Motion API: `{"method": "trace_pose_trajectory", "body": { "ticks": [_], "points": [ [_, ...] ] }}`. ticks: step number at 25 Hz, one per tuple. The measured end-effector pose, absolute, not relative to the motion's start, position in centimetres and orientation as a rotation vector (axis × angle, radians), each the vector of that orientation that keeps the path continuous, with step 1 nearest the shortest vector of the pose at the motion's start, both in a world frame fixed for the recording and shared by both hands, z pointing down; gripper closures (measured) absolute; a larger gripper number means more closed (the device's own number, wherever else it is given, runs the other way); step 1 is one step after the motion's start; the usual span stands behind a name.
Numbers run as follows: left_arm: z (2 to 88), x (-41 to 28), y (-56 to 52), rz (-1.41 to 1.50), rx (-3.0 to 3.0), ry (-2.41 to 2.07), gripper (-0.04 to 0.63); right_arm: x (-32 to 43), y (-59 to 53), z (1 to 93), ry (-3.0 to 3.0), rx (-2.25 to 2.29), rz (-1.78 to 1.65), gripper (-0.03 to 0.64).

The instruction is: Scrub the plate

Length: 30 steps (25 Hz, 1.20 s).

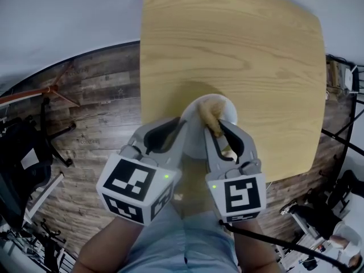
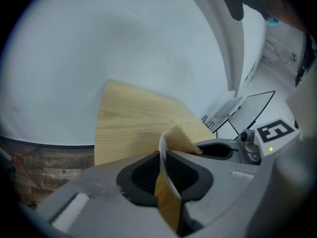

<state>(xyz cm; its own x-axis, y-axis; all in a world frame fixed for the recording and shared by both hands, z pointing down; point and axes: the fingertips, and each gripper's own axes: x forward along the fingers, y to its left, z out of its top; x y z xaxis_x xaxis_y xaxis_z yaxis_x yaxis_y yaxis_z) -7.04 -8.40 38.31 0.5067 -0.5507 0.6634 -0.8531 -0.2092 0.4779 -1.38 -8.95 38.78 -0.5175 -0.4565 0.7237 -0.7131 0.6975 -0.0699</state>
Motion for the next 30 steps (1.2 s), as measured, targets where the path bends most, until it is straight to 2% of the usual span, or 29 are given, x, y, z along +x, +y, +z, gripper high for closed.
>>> {"method": "trace_pose_trajectory", "body": {
  "ticks": [21, 30],
  "points": [
    [38.4, -7.9, -8.3, 0.422, 1.855, -1.227, 0.54, -3.7, -1.5, 39.2, -2.287, 0.636, 0.538, 0.545],
    [38.6, -8.4, -7.7, 0.454, 1.873, -1.228, 0.54, -2.4, 0.8, 40.1, -2.241, 0.622, 0.604, 0.546]
  ]
}}
